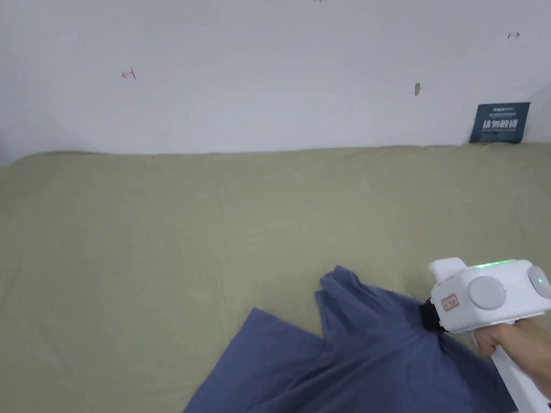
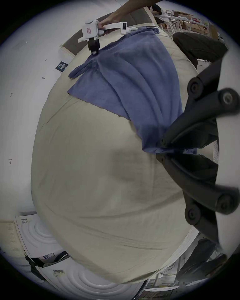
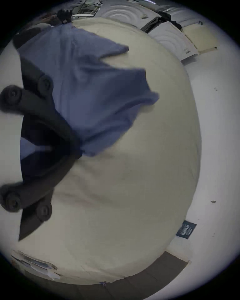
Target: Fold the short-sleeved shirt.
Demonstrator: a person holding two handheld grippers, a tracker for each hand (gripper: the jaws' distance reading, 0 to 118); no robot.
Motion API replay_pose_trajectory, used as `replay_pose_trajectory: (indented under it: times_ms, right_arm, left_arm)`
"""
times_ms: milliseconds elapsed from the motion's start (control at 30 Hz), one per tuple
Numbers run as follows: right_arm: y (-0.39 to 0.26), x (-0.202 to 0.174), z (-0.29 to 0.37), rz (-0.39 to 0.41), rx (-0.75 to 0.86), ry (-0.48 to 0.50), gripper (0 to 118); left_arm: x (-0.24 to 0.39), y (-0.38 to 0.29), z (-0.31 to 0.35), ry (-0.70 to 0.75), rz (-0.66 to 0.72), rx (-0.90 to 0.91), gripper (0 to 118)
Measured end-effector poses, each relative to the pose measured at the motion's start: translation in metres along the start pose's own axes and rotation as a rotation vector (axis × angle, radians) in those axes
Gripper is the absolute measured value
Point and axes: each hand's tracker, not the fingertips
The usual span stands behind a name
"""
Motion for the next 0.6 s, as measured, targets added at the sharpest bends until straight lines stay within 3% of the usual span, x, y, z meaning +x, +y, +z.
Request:
replay_pose_trajectory:
  times_ms: [67, 267, 367, 600]
  right_arm:
    - [0.001, -0.007, 0.033, 0.021, 0.063, 0.044, 5]
    - [0.003, -0.008, 0.166, 0.064, 0.271, 0.008, 5]
    - [0.005, -0.003, 0.240, 0.082, 0.390, -0.031, 5]
    - [0.006, 0.006, 0.399, 0.050, 0.615, -0.129, 5]
  left_arm:
    - [0.002, 0.003, 0.011, 0.003, 0.001, 0.031, 3]
    - [0.019, 0.018, 0.023, -0.054, 0.016, 0.202, 3]
    - [0.044, 0.061, 0.116, -0.060, -0.032, 0.297, 3]
    - [0.106, 0.148, 0.184, -0.012, -0.074, 0.481, 2]
